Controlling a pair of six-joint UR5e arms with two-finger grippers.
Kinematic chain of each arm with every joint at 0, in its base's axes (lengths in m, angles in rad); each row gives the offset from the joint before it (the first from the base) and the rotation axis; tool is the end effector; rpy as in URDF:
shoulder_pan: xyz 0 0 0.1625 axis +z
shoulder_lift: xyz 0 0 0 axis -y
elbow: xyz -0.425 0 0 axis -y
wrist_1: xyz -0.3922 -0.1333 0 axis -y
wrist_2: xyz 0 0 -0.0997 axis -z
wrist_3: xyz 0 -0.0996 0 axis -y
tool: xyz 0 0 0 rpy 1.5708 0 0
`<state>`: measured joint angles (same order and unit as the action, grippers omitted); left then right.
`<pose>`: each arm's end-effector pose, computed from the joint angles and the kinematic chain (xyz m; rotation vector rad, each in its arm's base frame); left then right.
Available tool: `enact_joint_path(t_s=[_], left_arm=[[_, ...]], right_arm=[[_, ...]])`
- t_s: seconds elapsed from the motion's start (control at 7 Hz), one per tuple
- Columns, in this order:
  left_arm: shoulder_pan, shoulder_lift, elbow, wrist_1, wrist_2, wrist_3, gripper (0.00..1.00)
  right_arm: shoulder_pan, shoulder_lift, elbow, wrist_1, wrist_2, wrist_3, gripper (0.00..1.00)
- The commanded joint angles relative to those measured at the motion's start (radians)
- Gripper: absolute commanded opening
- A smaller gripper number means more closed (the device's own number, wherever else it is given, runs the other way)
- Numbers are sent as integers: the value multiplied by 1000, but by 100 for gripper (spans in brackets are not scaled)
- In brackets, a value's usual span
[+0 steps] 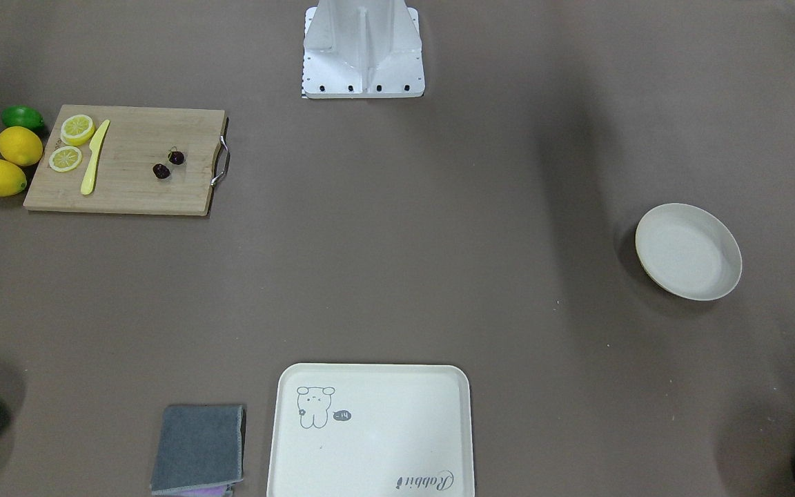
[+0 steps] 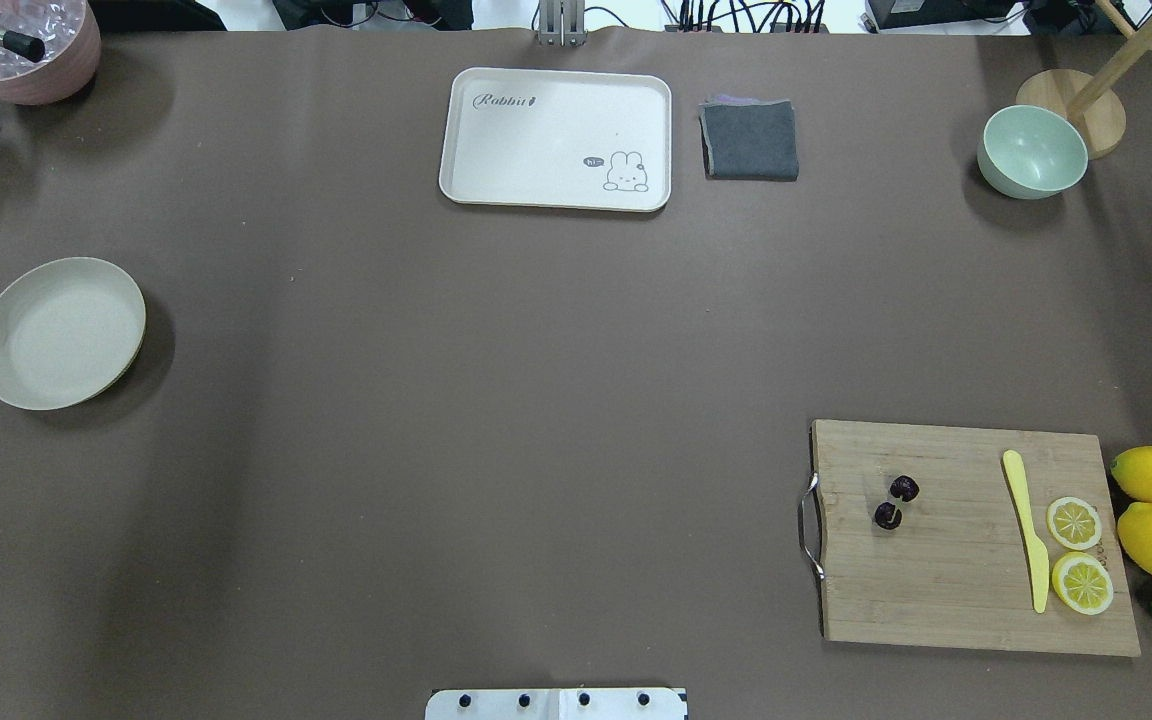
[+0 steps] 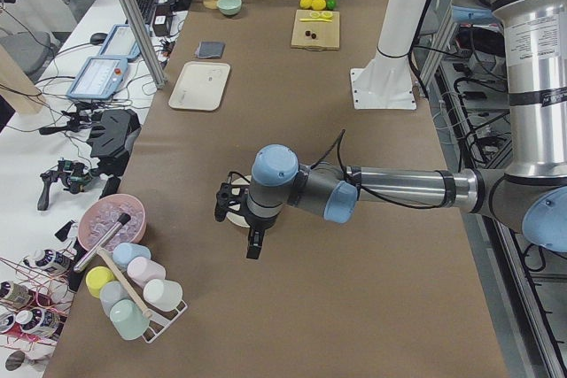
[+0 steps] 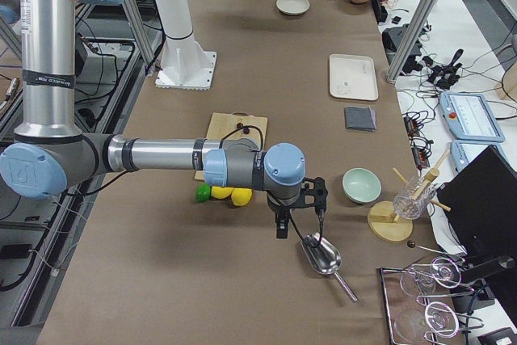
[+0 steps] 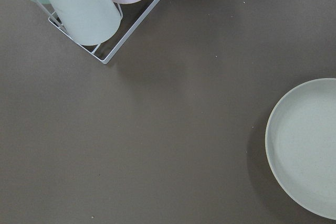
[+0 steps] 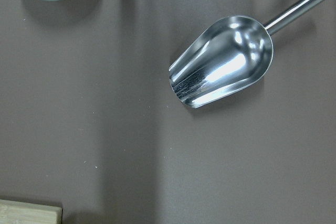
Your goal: Place red cherry on plate
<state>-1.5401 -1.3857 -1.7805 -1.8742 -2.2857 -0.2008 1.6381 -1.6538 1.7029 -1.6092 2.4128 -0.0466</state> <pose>-0.0547 -0.4344 0.6097 0.2298 0.7395 -0.0443 0.0896 -0.4519 0.6320 0.0580 -0.8401 0.0150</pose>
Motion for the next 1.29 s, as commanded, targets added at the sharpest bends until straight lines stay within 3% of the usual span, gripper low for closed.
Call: enact_joint_path(t_s=[0.0, 1.14], left_arm=[[0, 0, 7, 3, 0, 0, 98], [0, 0, 10, 4, -2, 0, 98]], right_arm=[[12, -3, 3, 2, 2, -1, 100], [25, -15, 6, -5, -3, -1, 100]])
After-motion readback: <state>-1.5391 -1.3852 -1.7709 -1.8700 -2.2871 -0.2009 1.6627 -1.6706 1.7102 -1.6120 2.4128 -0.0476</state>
